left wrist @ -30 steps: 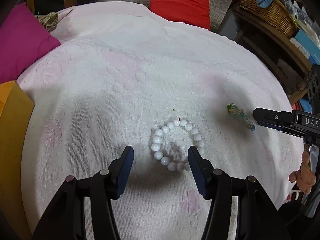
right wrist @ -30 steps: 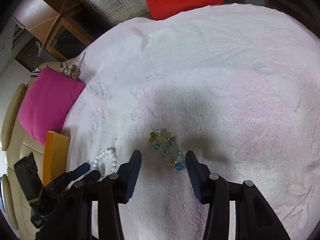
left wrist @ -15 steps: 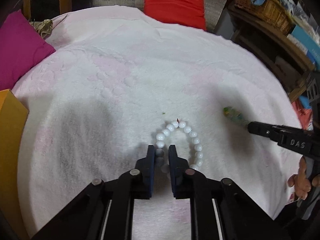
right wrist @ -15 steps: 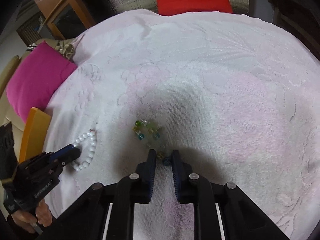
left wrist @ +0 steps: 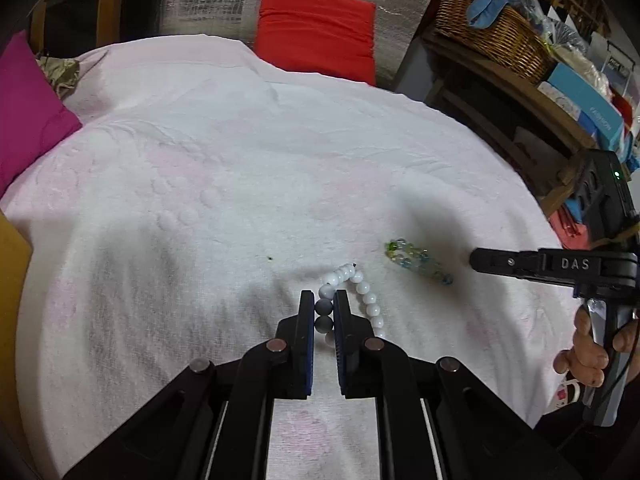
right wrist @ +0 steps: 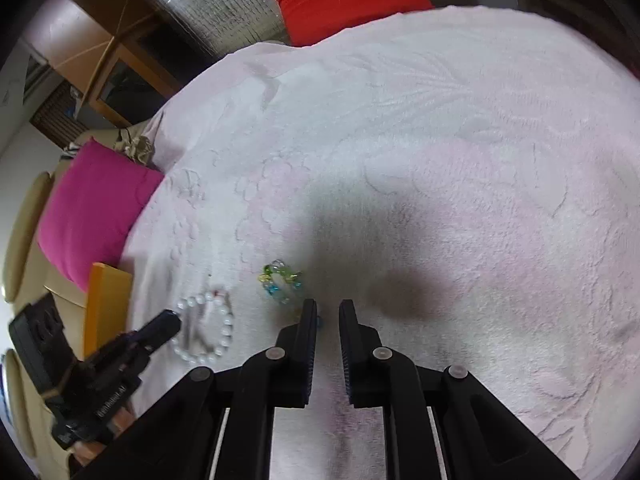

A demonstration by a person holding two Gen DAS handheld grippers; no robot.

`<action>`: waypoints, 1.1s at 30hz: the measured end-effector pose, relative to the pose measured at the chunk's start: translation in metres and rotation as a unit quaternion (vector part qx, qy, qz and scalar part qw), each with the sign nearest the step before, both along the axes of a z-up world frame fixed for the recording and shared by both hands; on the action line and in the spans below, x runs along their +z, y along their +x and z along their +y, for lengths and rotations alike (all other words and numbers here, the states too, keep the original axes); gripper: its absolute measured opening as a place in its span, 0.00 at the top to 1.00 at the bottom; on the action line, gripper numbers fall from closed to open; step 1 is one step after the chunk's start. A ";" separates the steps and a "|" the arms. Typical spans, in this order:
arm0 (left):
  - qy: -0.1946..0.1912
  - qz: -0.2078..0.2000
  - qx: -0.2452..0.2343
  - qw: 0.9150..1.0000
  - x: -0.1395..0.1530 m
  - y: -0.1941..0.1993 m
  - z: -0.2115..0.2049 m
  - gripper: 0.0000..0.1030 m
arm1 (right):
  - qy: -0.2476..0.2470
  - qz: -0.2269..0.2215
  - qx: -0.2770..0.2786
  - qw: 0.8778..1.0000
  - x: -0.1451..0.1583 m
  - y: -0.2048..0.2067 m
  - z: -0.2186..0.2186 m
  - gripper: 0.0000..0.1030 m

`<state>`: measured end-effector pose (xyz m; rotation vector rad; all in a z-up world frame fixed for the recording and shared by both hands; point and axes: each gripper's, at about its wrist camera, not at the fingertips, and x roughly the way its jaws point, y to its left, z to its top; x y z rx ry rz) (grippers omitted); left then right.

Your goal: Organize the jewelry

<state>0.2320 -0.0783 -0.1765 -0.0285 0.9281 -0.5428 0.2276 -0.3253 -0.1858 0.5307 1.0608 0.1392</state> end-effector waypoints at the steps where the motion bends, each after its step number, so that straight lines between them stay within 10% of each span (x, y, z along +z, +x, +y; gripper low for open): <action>1: 0.002 0.000 -0.002 1.000 0.000 0.000 -0.001 0.91 | -0.005 -0.004 0.002 1.000 0.002 0.000 0.001 0.86; 14: -0.044 0.029 -0.045 0.998 -0.004 -0.005 -0.027 0.90 | -0.001 0.001 -0.017 1.000 -0.002 -0.005 -0.012 0.86; 21: -0.049 0.028 -0.064 0.996 -0.006 -0.011 -0.047 0.52 | 0.000 -0.001 -0.023 1.000 0.000 -0.009 -0.021 0.86; 25: -0.036 0.033 -0.067 0.997 -0.012 -0.010 -0.055 0.52 | 0.001 -0.003 -0.027 1.000 0.000 -0.012 -0.026 0.86; 29: -0.034 0.048 -0.068 0.996 -0.019 -0.009 -0.059 0.87 | 0.004 -0.004 -0.025 1.000 0.000 -0.011 -0.025 0.86; 33: -0.042 0.032 -0.059 0.997 -0.014 -0.011 -0.056 0.91 | -0.002 -0.008 -0.009 1.000 0.001 -0.009 -0.015 0.86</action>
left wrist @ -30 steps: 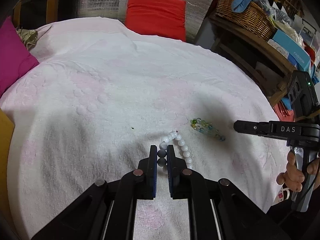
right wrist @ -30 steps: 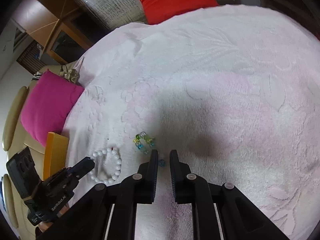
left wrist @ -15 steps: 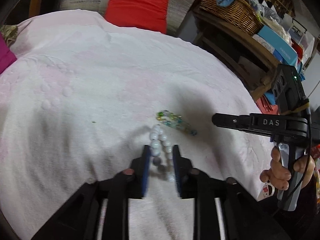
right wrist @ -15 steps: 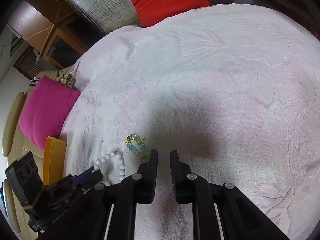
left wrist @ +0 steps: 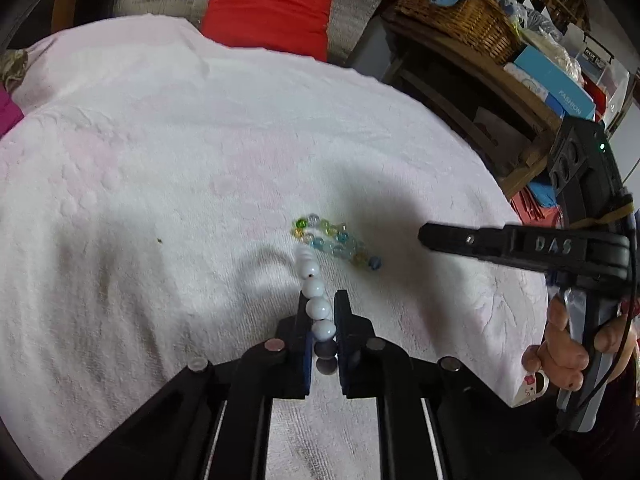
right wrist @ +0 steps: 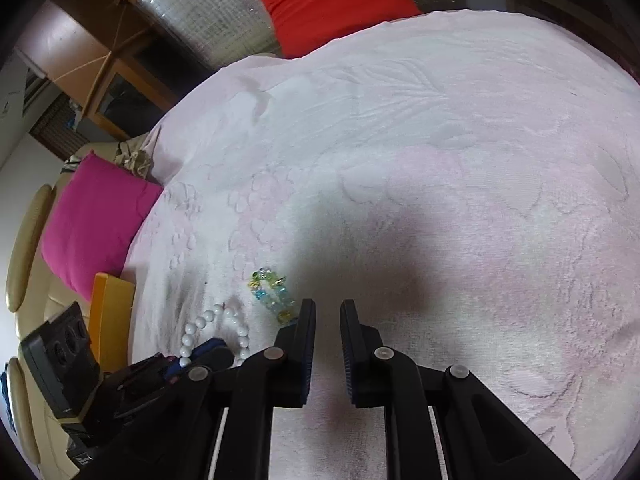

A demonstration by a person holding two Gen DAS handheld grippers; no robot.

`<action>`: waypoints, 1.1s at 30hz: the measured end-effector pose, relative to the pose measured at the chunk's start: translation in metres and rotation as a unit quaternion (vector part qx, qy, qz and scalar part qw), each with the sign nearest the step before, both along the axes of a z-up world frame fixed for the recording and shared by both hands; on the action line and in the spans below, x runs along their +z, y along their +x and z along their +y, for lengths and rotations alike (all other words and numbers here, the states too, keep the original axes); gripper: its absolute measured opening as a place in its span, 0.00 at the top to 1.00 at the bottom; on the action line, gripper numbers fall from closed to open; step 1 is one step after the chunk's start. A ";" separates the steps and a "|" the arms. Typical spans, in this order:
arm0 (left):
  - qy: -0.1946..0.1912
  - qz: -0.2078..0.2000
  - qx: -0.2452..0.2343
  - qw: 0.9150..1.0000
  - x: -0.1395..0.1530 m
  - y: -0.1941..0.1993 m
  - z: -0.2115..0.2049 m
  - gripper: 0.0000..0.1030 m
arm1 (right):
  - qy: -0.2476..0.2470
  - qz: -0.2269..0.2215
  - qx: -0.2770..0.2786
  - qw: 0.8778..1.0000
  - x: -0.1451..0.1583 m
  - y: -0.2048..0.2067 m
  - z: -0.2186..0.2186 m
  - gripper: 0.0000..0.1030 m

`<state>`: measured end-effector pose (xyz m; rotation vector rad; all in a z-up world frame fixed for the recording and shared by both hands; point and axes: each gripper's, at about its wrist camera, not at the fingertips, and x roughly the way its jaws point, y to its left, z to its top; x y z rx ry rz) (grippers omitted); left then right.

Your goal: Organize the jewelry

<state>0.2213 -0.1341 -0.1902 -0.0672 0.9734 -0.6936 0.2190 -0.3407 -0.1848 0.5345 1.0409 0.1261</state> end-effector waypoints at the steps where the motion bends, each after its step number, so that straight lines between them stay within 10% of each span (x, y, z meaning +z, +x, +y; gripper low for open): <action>1: -0.005 -0.007 0.005 1.000 0.004 0.000 0.003 0.91 | 0.000 -0.001 0.002 1.000 0.000 0.000 0.002 0.86; 11: -0.013 -0.044 0.088 0.995 0.024 0.006 0.048 0.91 | -0.028 -0.004 0.027 0.999 0.000 0.014 0.034 0.86; 16: 0.004 -0.051 0.101 0.994 0.026 0.006 0.058 0.91 | -0.060 0.001 0.034 0.998 -0.005 0.022 0.049 0.45; 21: 0.007 -0.042 0.110 0.993 0.024 0.009 0.068 0.91 | -0.082 -0.003 0.047 0.995 -0.009 0.026 0.061 0.46; 27: 0.014 -0.042 0.117 0.992 0.024 0.007 0.073 0.91 | -0.189 -0.011 0.069 0.980 -0.016 0.027 0.086 0.72; 33: 0.014 -0.032 0.128 0.991 0.020 0.009 0.080 0.91 | -0.194 -0.022 0.078 0.978 -0.011 0.021 0.085 0.91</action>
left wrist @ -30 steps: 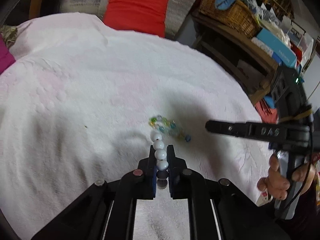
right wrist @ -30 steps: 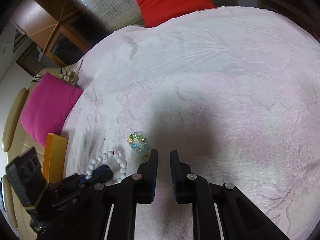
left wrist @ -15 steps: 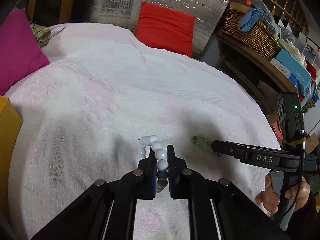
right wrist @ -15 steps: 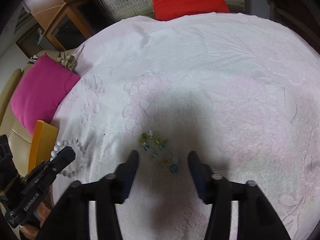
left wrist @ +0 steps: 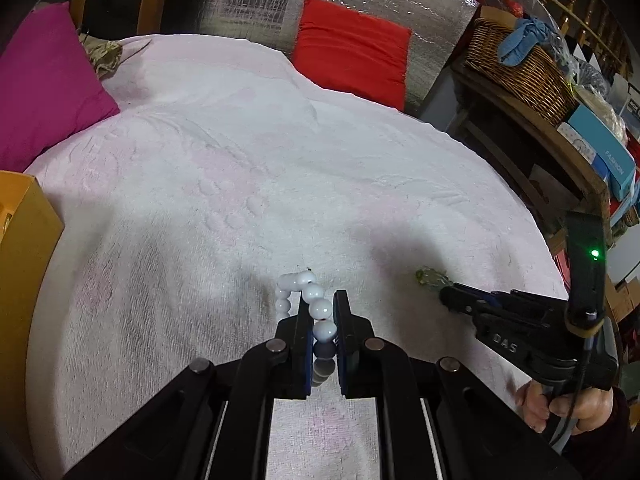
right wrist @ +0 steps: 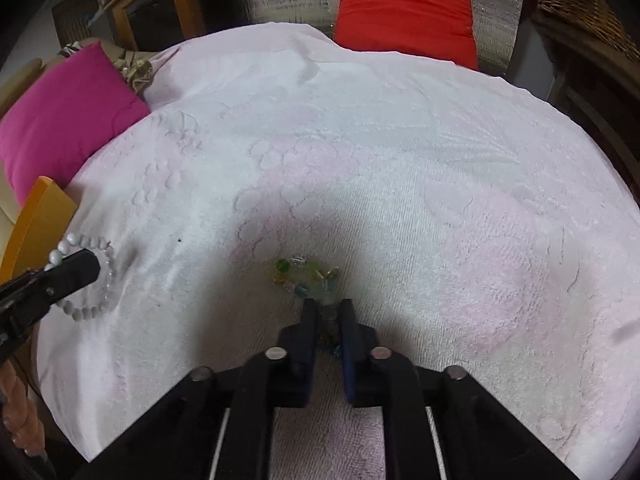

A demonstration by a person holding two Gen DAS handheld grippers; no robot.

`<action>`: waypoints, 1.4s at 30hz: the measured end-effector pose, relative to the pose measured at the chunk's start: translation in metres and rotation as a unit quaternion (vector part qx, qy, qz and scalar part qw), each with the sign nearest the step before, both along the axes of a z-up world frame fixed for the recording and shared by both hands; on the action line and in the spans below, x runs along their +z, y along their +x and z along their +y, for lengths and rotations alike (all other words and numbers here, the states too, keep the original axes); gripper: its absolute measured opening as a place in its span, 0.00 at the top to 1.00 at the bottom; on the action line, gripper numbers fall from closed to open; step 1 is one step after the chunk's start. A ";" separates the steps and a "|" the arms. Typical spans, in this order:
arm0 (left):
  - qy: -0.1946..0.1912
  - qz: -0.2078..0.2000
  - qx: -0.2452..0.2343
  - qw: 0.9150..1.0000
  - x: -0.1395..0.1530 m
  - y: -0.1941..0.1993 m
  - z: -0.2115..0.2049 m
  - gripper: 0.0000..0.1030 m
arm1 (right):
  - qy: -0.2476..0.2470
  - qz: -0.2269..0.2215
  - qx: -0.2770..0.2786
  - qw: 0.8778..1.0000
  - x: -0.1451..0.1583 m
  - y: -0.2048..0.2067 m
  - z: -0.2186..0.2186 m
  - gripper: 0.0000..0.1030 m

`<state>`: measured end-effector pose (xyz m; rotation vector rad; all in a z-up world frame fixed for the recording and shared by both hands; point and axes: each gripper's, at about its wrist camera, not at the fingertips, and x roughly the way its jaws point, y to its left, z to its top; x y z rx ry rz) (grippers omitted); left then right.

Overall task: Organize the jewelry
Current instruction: 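Carry the white and multicolour bracelets into the orange box and open both tools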

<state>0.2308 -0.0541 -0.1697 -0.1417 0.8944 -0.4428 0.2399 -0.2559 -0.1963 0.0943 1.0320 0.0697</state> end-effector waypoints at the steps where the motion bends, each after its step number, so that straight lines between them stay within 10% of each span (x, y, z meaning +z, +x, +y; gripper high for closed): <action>1: 0.001 -0.002 0.001 1.000 0.001 0.000 0.000 0.91 | 0.008 0.001 0.001 1.000 0.001 -0.002 -0.001 0.91; 16: 0.021 -0.017 0.007 1.000 0.003 0.001 -0.005 0.91 | 0.310 -0.002 -0.007 0.951 0.019 -0.006 -0.042 0.91; 42: 0.038 -0.110 0.076 0.990 0.083 -0.093 0.090 0.91 | 0.309 -0.036 0.082 0.947 0.079 -0.022 0.067 0.91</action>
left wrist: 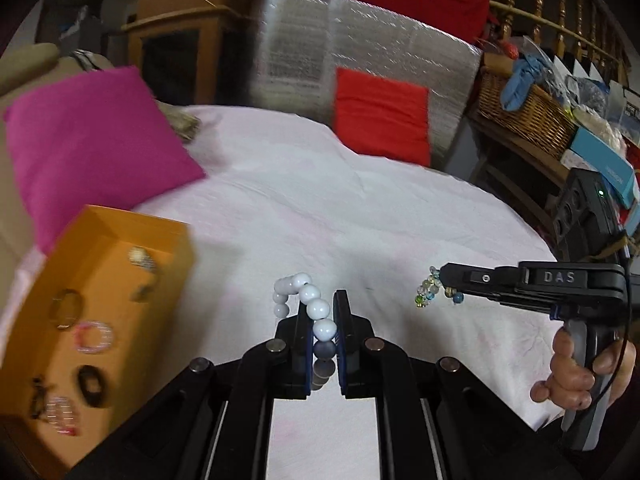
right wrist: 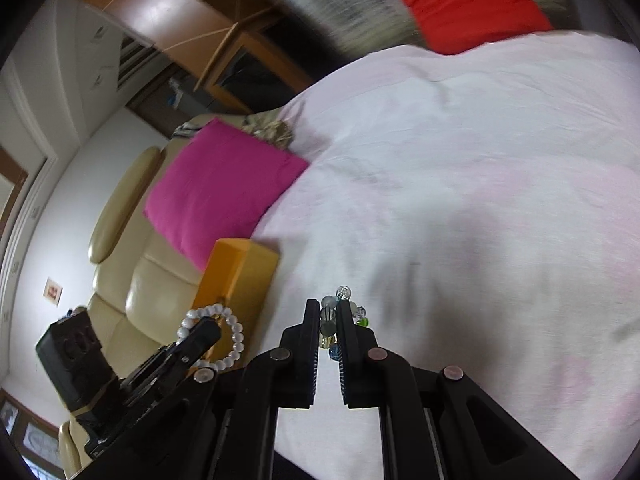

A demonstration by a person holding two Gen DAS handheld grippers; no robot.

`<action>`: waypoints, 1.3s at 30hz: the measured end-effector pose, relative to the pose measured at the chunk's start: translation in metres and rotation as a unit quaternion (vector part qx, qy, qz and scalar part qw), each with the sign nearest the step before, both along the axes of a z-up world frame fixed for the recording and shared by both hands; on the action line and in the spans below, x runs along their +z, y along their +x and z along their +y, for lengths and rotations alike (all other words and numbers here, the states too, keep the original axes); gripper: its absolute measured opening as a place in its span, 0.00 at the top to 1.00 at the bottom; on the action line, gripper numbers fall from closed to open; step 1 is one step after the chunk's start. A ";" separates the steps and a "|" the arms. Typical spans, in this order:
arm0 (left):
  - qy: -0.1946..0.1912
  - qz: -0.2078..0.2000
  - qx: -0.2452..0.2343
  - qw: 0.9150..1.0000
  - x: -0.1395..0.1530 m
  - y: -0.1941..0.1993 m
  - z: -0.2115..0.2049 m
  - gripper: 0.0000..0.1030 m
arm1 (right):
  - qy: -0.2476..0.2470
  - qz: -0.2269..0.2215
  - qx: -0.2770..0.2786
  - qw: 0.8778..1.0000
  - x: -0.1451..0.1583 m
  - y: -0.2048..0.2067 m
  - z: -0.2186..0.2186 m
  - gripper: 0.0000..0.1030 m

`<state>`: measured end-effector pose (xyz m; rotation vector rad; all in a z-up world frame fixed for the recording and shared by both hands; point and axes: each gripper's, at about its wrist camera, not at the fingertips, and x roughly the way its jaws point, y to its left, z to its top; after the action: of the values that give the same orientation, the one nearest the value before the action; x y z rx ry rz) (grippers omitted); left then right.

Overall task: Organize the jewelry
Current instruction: 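Carry the white and multicolour bracelets into the orange box and open both tools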

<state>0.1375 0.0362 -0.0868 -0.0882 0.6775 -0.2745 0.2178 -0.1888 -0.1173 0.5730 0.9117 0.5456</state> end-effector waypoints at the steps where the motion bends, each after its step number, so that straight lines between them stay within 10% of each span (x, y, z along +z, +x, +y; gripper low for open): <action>1: -0.003 -0.003 0.006 1.000 0.006 -0.005 0.012 0.91 | -0.003 -0.004 0.009 1.000 0.005 0.002 0.013 0.91; 17: 0.018 -0.013 0.138 0.990 0.020 -0.055 0.160 0.91 | -0.014 -0.051 0.120 0.991 0.061 -0.002 0.183 0.91; 39: 0.068 0.029 0.182 0.981 -0.016 -0.024 0.207 0.91 | -0.043 -0.031 0.170 0.984 0.039 0.031 0.267 0.91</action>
<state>0.1139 0.2429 -0.1027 -0.0888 0.7216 0.1265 0.2488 0.0780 -0.0778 0.3211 0.9742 0.8222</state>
